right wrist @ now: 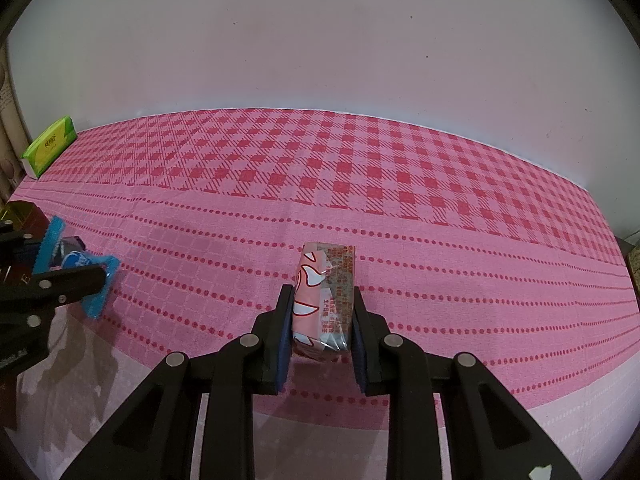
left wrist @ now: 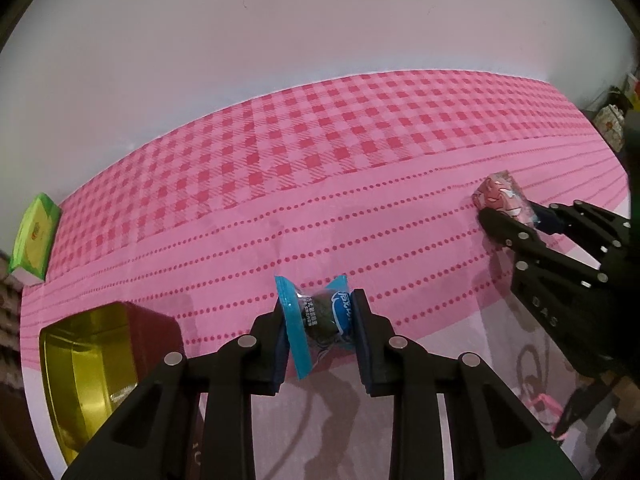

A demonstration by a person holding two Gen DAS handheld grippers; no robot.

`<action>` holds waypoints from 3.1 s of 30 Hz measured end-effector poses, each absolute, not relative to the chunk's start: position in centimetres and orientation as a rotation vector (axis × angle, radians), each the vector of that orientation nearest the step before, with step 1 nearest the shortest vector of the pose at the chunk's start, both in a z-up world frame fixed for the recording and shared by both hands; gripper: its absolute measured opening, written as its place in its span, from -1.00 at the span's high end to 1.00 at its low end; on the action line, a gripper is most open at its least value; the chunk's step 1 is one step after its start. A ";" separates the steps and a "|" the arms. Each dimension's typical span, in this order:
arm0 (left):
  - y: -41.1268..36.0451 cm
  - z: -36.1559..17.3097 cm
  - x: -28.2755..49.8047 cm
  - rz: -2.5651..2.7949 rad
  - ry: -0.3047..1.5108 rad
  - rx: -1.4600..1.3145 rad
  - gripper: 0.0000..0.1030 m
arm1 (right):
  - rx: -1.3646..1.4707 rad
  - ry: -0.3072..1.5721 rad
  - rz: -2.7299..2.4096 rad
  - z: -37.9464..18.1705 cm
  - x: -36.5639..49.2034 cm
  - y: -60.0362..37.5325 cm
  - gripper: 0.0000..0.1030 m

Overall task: Organize snacks
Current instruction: 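Carry the blue candy into the gold tin and open the left gripper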

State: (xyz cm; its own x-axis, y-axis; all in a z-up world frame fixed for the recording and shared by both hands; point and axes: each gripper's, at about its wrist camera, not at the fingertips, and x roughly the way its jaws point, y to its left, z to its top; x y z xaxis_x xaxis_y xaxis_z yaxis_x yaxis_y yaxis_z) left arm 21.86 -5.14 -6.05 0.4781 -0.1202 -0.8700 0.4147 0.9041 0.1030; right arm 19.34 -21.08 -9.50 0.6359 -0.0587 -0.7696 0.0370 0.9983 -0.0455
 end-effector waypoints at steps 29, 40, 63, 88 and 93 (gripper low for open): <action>2.7 2.6 13.4 -0.239 0.982 0.235 0.44 | -0.034 0.880 -0.063 -9.5 19.3 -21.0 0.55; 11.5 1.8 11.6 -0.091 1.003 0.193 0.44 | -0.039 0.880 -0.066 -9.5 19.3 -20.9 0.54; 16.2 -3.8 15.8 -0.055 1.051 0.143 0.44 | -0.063 0.879 -0.072 -9.5 19.4 -20.6 0.54; 16.3 -4.9 16.5 -0.055 1.067 0.153 -0.01 | -0.013 0.889 -0.082 -9.4 18.4 -21.2 0.58; 16.3 -4.5 16.0 -0.055 1.047 0.145 -0.04 | 0.006 0.905 -0.090 -9.2 17.2 -21.1 0.59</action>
